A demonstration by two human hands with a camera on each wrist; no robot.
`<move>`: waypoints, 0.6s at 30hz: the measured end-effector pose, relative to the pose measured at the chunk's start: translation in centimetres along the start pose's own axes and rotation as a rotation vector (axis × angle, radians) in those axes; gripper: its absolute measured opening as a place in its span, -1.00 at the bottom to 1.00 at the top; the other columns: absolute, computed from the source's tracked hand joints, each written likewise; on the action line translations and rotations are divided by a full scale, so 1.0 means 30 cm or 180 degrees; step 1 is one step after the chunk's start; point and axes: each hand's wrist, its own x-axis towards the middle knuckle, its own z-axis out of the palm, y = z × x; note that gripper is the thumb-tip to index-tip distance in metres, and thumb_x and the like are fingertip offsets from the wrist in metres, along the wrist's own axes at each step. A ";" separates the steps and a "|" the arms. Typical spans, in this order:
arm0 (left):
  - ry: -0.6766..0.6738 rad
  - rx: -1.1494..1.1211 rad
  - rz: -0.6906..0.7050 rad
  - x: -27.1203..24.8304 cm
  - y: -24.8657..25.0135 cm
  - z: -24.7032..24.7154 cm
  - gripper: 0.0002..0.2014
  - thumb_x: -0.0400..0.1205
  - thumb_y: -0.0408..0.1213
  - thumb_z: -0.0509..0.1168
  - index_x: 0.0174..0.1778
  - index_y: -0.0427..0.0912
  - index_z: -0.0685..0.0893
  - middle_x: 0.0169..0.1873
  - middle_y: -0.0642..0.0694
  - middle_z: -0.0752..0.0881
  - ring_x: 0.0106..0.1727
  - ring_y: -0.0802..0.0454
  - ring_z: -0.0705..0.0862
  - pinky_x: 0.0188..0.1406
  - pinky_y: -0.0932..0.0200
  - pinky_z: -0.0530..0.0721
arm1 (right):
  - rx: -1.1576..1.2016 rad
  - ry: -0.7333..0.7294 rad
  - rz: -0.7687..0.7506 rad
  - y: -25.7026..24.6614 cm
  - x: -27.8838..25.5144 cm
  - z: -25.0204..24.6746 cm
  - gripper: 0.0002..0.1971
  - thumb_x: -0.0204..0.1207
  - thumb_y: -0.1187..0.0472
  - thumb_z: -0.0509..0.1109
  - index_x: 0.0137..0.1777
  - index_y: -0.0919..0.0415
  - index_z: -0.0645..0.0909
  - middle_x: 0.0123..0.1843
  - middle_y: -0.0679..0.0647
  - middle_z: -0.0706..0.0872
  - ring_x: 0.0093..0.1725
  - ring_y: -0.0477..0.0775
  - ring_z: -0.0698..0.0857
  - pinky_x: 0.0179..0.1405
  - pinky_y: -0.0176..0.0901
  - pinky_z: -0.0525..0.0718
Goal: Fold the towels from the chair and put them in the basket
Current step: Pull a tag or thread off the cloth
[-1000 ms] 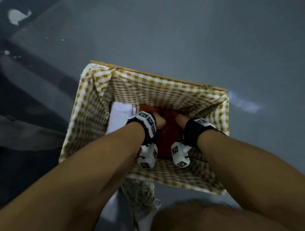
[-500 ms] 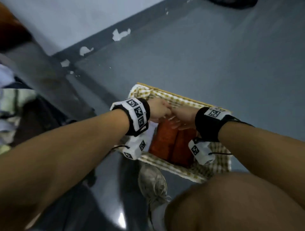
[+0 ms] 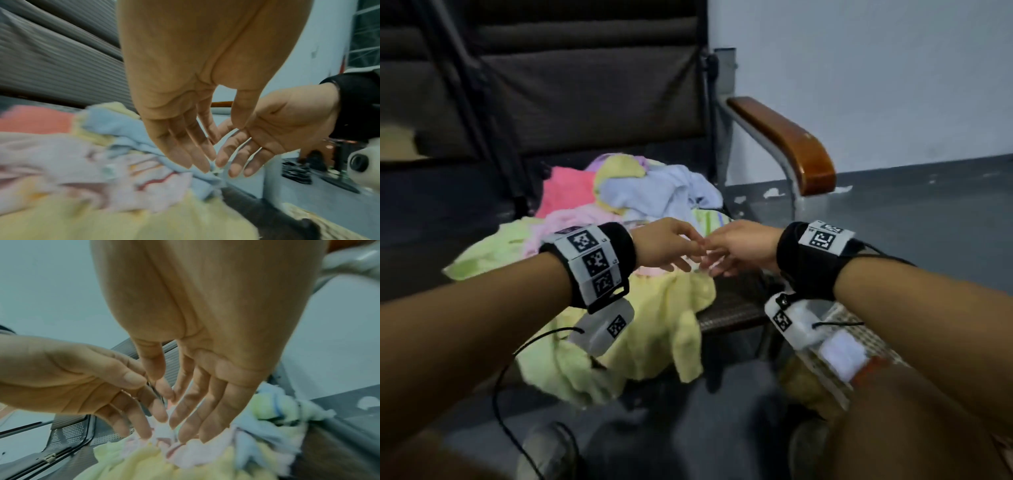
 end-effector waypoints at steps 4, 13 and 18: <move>0.0631 0.0059 -0.0330 -0.110 -0.229 -0.171 -0.87 0.68 -0.23 0.34 0.09 -0.15 0.70 0.04 -0.14 0.81 -0.03 -0.08 0.78 -0.24 0.23 0.61 | -0.0404 -0.0282 -0.0279 -0.164 0.144 0.196 -0.70 0.74 0.20 0.25 0.34 0.34 0.62 0.00 0.12 0.75 -0.11 0.07 0.73 -0.10 -0.13 0.60; 0.1220 0.1300 -0.1113 -0.084 -0.612 -0.280 -0.50 0.60 -0.06 0.32 0.47 -0.07 0.50 0.37 -0.17 0.64 0.34 -0.17 0.60 0.18 0.08 0.55 | -0.2095 0.0828 -0.0966 -0.123 0.441 0.336 -0.53 0.55 0.16 0.40 0.47 0.13 0.55 0.40 0.18 0.63 0.33 0.20 0.64 0.36 -0.04 0.58; 0.1109 0.1256 -0.0912 -0.001 -0.636 -0.295 -0.73 0.59 -0.07 0.32 0.18 -0.02 0.72 0.19 -0.07 0.73 0.16 -0.07 0.68 0.09 0.12 0.62 | -0.2360 0.1900 -0.0934 -0.119 0.606 0.228 -0.25 0.54 0.00 0.44 0.67 0.02 0.17 0.60 0.27 0.26 0.50 0.40 0.38 0.41 0.21 0.53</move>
